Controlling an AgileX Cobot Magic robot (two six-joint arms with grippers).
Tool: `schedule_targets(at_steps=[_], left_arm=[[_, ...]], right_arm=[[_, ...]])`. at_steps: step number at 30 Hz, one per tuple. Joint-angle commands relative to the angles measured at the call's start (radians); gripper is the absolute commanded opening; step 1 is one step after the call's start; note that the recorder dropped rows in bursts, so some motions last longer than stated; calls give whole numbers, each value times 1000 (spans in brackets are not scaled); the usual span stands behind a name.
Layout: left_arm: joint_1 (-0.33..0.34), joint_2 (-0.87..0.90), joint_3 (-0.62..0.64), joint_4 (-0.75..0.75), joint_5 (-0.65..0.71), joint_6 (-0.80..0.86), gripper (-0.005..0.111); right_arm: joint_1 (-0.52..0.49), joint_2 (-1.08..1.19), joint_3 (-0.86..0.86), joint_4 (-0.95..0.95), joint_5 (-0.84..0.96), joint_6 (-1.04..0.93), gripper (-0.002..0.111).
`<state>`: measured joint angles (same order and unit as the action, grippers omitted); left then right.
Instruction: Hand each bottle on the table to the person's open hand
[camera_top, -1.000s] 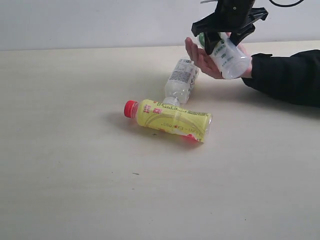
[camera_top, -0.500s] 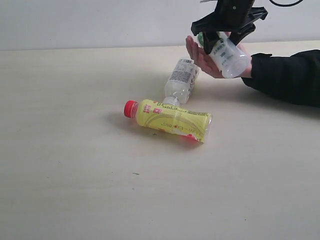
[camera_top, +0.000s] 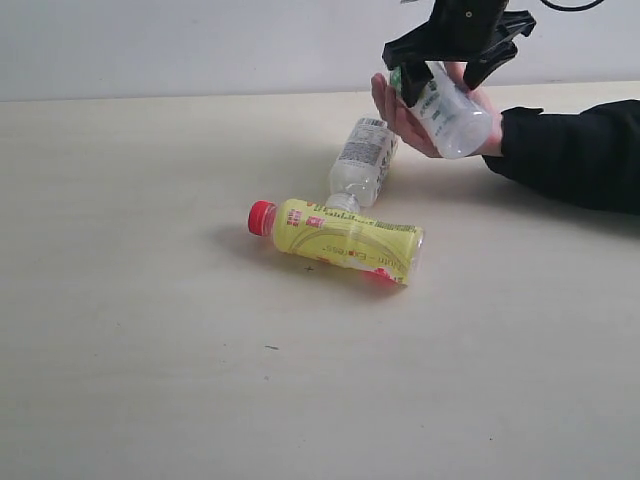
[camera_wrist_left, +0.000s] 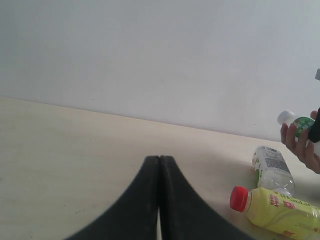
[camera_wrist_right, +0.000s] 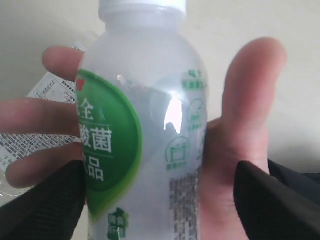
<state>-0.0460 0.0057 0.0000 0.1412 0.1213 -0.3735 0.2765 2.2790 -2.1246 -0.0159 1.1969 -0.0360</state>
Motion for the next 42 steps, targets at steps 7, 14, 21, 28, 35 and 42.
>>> schedule_targets(at_steps=[7, 14, 21, 28, 35, 42], left_arm=[[-6, -6, 0, 5, -11, 1, 0], [-6, -6, 0, 5, -11, 1, 0], [-6, -6, 0, 5, -11, 1, 0], [-6, -6, 0, 5, -11, 1, 0], [-6, -6, 0, 5, -11, 1, 0], [-6, -6, 0, 5, -11, 1, 0]], right_arm=[[-3, -138, -8, -8, 24, -24, 75], [-3, -294, 140, 16, 24, 19, 17], [-5, -610, 561, -12, -143, 46, 0], [-3, -995, 1019, 74, -399, -6, 0], [-3, -1405, 1379, 246, -554, -146, 0], [-3, -1862, 1524, 419, -468, -229, 0]])
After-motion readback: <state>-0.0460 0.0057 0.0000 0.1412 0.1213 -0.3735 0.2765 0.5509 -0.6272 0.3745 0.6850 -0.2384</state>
